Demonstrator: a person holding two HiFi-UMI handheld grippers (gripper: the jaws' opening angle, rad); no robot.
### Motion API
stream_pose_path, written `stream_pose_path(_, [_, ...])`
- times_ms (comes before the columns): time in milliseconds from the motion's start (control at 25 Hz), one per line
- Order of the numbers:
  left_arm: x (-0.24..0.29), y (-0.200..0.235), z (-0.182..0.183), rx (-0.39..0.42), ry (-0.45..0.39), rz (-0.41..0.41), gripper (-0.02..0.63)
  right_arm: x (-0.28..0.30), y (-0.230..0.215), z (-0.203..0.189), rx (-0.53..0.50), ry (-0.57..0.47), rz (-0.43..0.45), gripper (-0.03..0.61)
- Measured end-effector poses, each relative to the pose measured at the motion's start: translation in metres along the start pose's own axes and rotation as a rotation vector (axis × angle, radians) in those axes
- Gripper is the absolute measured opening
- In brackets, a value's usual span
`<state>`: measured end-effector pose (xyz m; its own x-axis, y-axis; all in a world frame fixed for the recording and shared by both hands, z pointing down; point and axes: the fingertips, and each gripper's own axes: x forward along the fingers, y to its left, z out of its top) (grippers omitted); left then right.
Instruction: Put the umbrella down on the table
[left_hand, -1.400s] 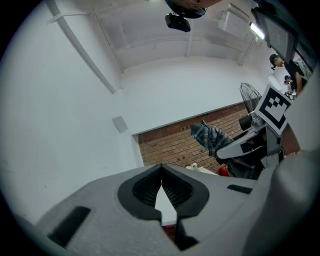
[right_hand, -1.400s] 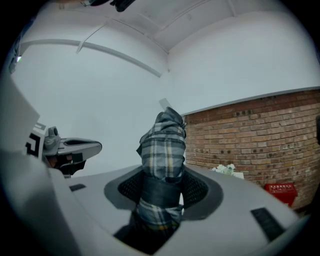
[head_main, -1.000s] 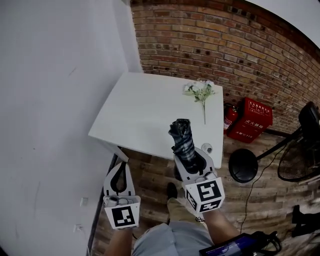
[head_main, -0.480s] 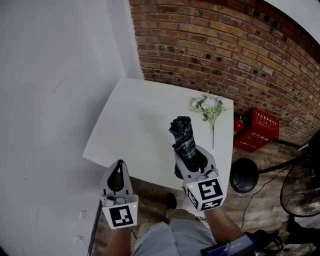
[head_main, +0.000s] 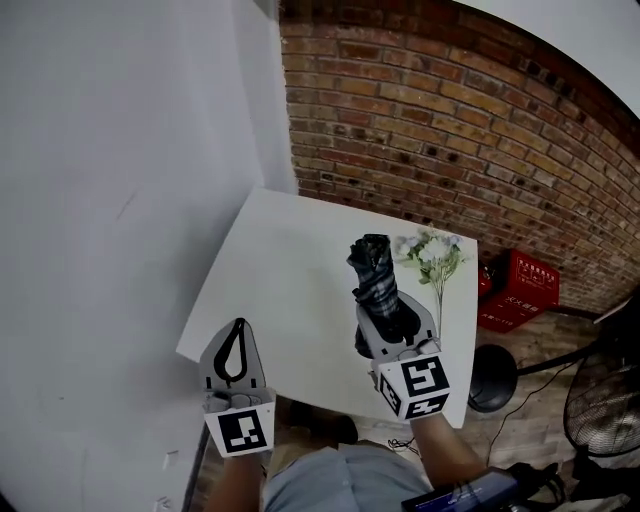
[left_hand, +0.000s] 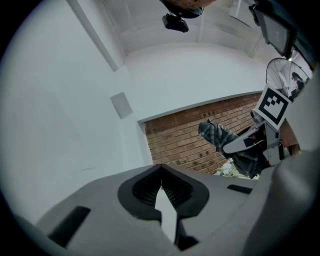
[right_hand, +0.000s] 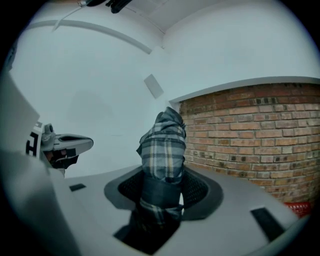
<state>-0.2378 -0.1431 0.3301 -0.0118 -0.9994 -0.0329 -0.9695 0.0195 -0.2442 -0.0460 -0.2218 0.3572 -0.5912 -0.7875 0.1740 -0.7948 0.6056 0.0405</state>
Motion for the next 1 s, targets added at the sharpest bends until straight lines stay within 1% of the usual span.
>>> stream_pose_path(200, [0.026, 0.023, 0.008, 0.017, -0.026, -0.024, 0.008, 0.019, -0.006, 0.017, 0.002, -0.016, -0.047, 0.195])
stream_pose_path(400, [0.051, 0.032, 0.009, 0.025, -0.029, -0.044, 0.008, 0.036, -0.014, 0.018, 0.011, -0.008, -0.074, 0.195])
stream_pose_path(680, [0.076, 0.025, -0.005, 0.019, -0.007, -0.084, 0.008, 0.05, -0.028, 0.005, 0.018, 0.029, -0.102, 0.195])
stream_pose_path(1000, [0.093, 0.009, -0.024, 0.017, 0.016, -0.129, 0.008, 0.054, -0.037, -0.023, 0.032, 0.084, -0.12, 0.195])
